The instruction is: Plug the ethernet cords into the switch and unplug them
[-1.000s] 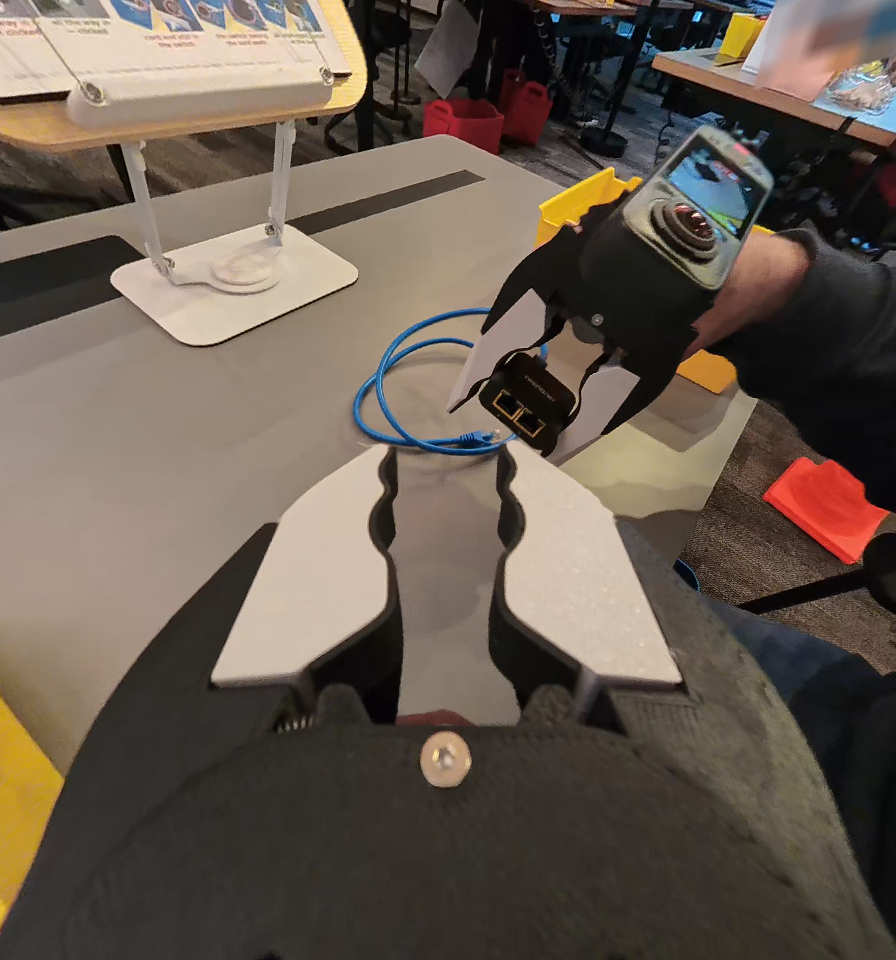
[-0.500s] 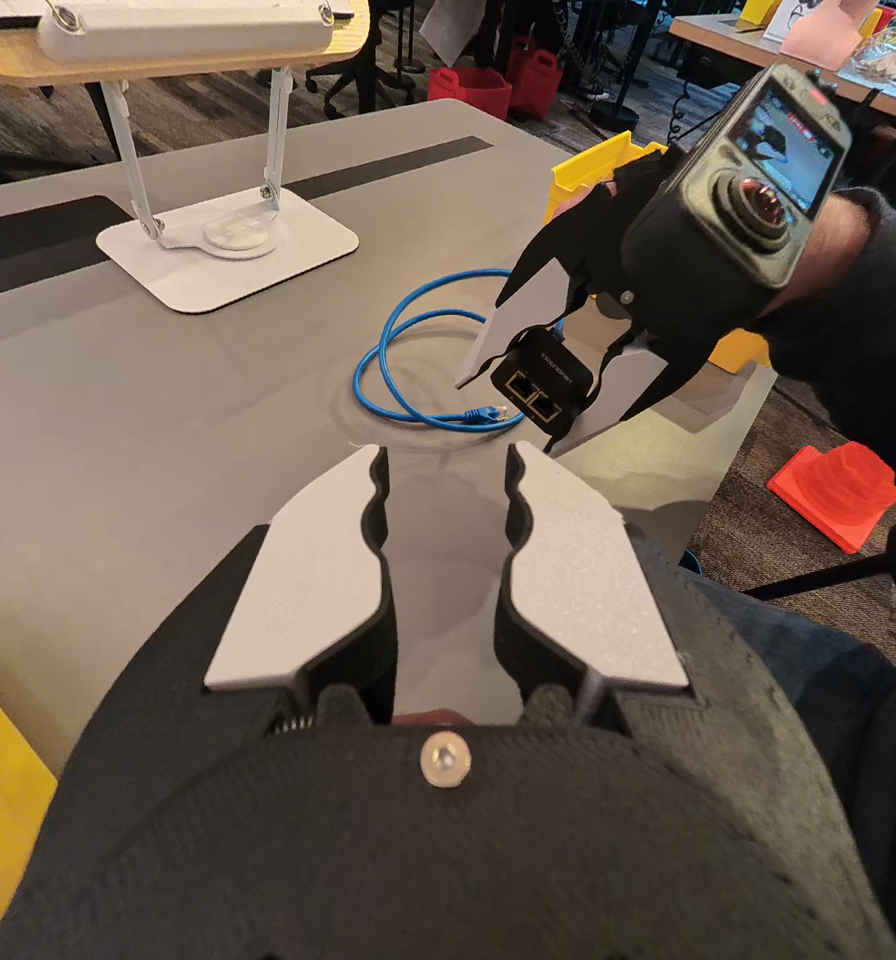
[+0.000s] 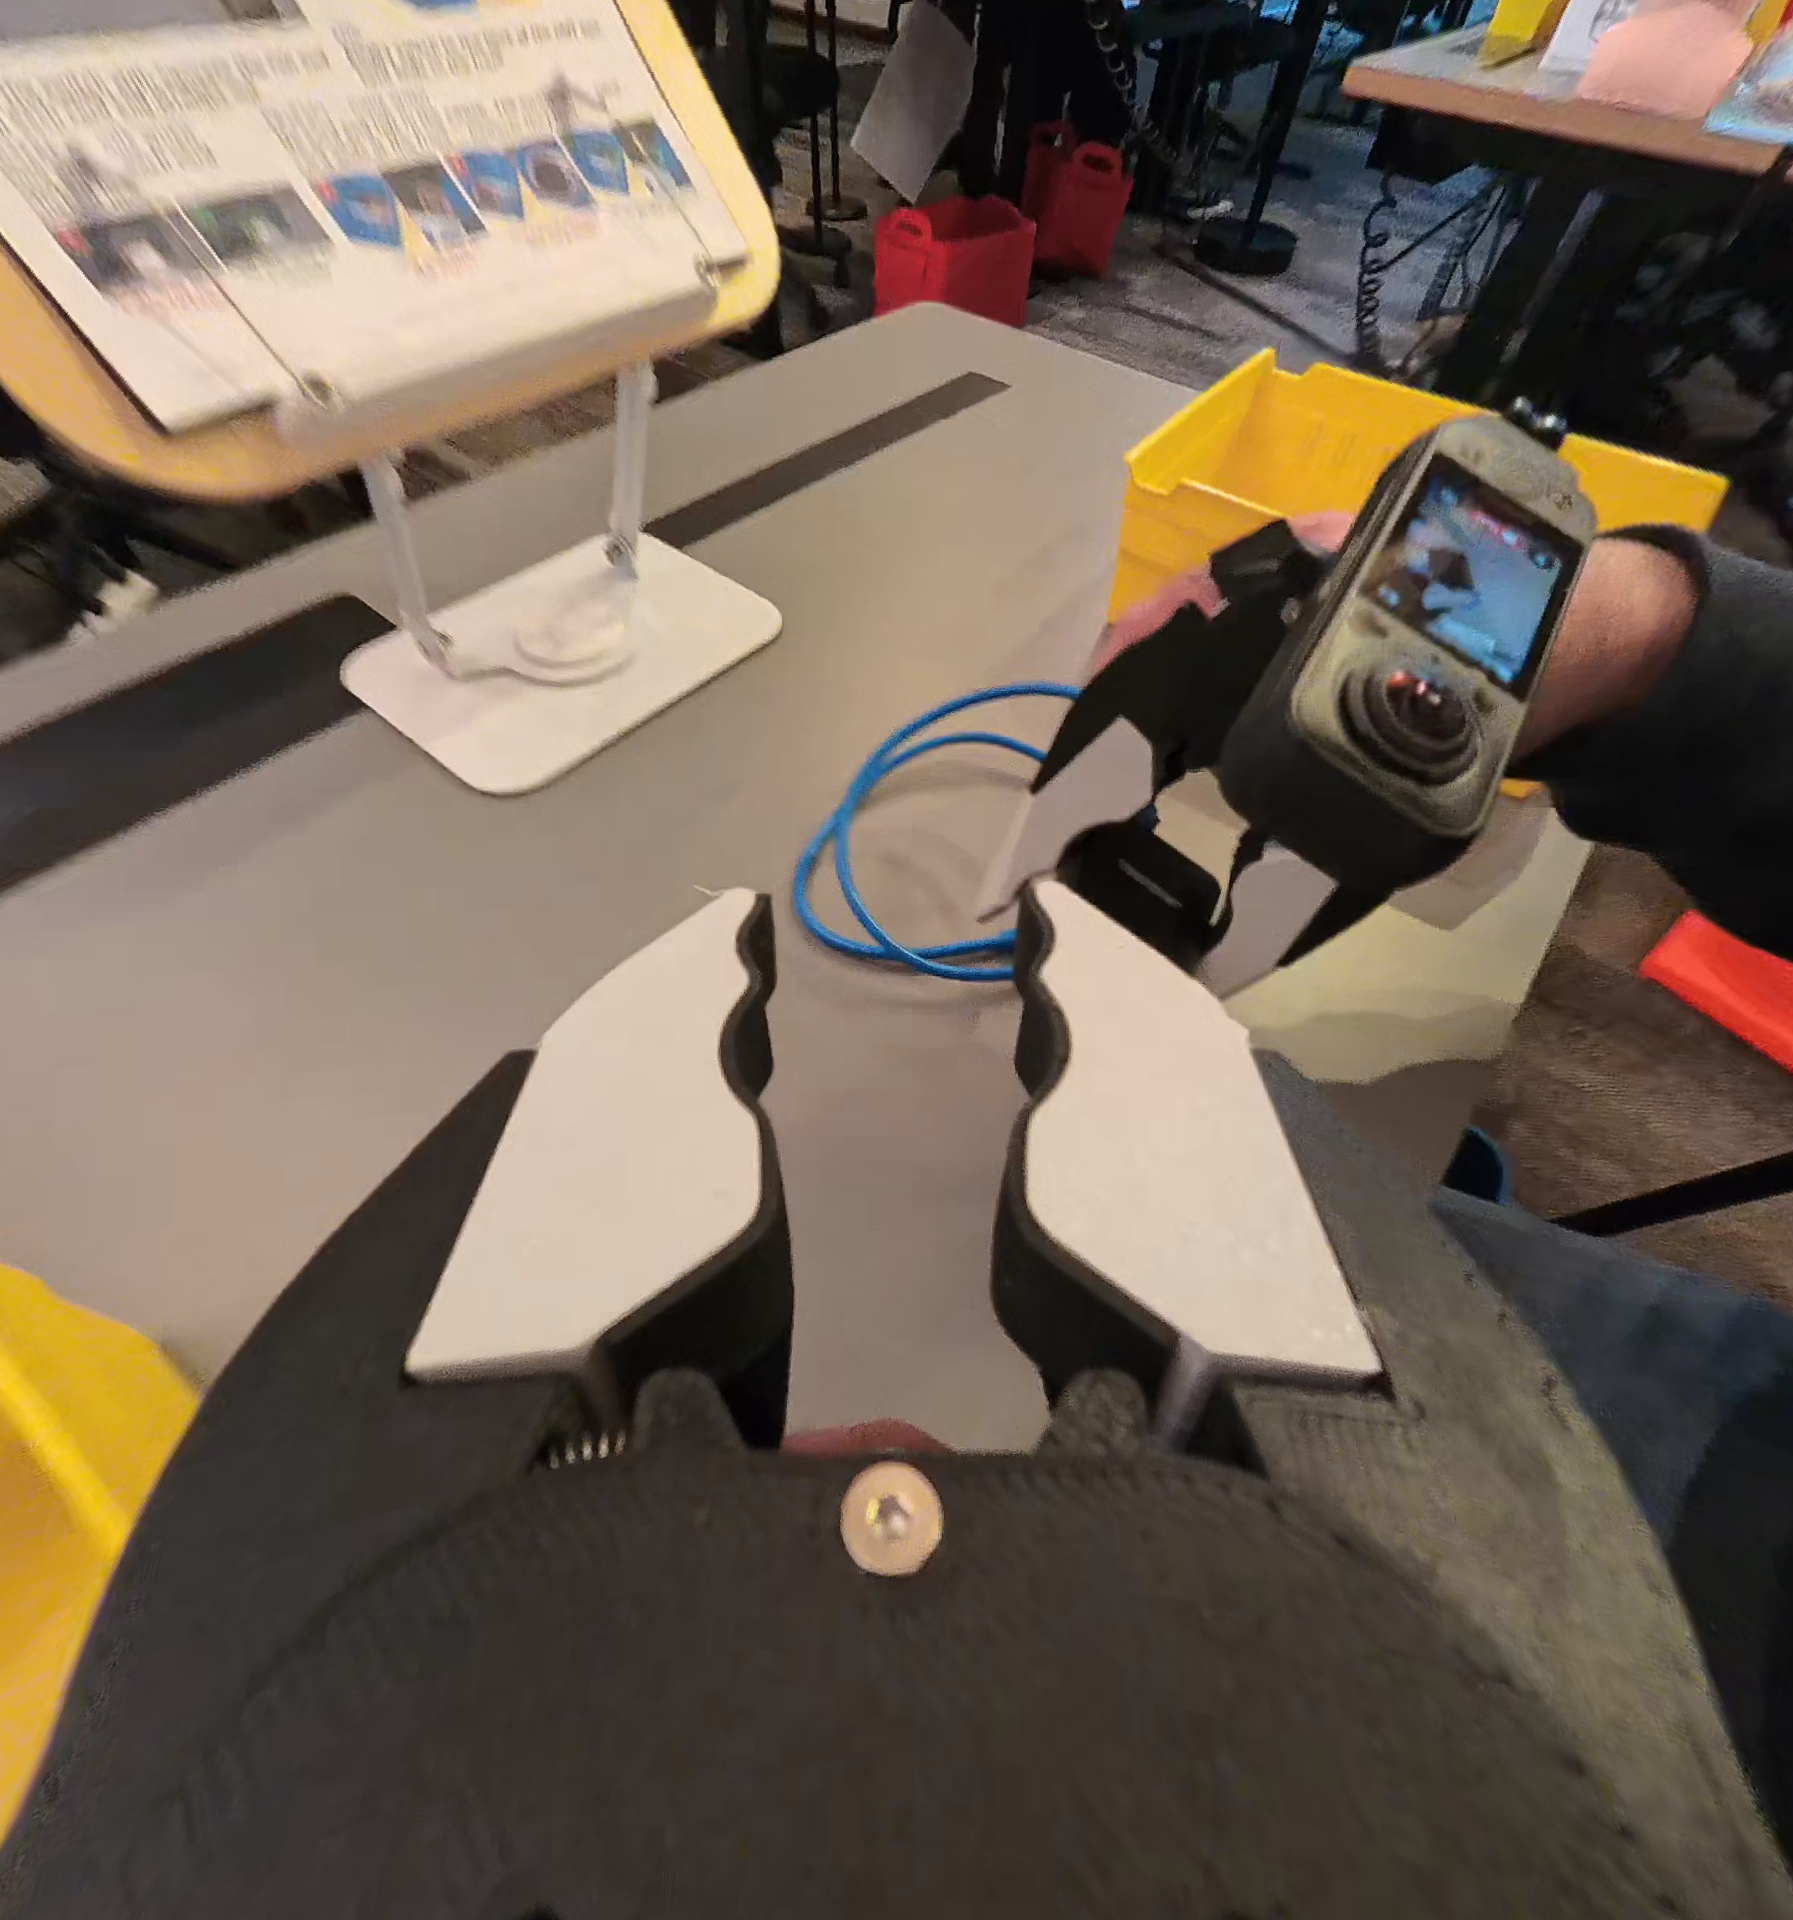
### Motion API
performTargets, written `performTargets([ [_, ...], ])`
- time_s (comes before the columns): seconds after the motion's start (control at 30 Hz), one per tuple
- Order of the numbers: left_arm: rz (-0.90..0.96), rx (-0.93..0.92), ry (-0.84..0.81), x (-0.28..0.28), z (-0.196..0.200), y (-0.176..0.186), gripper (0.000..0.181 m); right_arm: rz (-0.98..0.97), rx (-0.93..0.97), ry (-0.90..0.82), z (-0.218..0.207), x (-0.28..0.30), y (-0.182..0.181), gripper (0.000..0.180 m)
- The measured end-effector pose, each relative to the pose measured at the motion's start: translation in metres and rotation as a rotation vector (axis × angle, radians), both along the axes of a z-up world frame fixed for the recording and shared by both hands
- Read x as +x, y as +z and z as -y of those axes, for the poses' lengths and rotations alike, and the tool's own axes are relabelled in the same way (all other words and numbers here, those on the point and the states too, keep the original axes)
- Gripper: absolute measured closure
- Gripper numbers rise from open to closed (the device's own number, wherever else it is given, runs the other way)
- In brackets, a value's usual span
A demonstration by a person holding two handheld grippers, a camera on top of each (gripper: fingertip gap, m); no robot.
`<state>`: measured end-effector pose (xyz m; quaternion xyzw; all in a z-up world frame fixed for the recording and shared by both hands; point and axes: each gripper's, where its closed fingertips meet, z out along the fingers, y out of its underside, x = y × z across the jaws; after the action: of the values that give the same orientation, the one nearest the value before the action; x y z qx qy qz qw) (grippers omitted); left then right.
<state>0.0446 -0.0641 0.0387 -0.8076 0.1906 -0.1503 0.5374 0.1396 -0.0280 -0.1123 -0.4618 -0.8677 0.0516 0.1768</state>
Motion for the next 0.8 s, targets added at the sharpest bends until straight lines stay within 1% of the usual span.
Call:
performTargets([
  [0.07, -0.073, 0.033, 0.011, -0.014, -0.005, 0.023, 0.136, -0.008, -0.012, -0.006, 0.0, -0.001, 0.001, 0.107],
  [0.2, -0.194, 0.065, 0.074, -0.065, -0.003, 0.066, 0.138, -0.027, -0.015, -0.027, -0.003, 0.0, 0.002, 0.107],
  [0.3, -0.347, 0.022, 0.161, -0.116, 0.011, 0.073, 0.14, -0.046, -0.039, -0.03, -0.001, 0.001, 0.002, 0.107],
  [0.4, -0.439, -0.084, 0.237, -0.161, 0.034, 0.051, 0.141, -0.056, -0.055, -0.036, -0.001, 0.001, -0.001, 0.107],
  [0.53, -0.453, -0.258, 0.304, -0.195, 0.067, -0.005, 0.144, -0.062, -0.075, -0.045, -0.001, 0.004, -0.006, 0.107],
  [0.63, -0.374, -0.375, 0.361, -0.203, 0.085, -0.047, 0.144, -0.068, -0.09, -0.046, 0.001, 0.005, -0.008, 0.107],
  [0.73, -0.249, -0.385, 0.465, -0.201, 0.091, -0.076, 0.143, -0.073, -0.092, -0.054, 0.001, 0.006, -0.01, 0.107],
  [0.8, -0.201, -0.384, 0.527, -0.202, 0.09, -0.092, 0.141, -0.086, -0.106, -0.052, 0.003, 0.004, -0.01, 0.107],
])
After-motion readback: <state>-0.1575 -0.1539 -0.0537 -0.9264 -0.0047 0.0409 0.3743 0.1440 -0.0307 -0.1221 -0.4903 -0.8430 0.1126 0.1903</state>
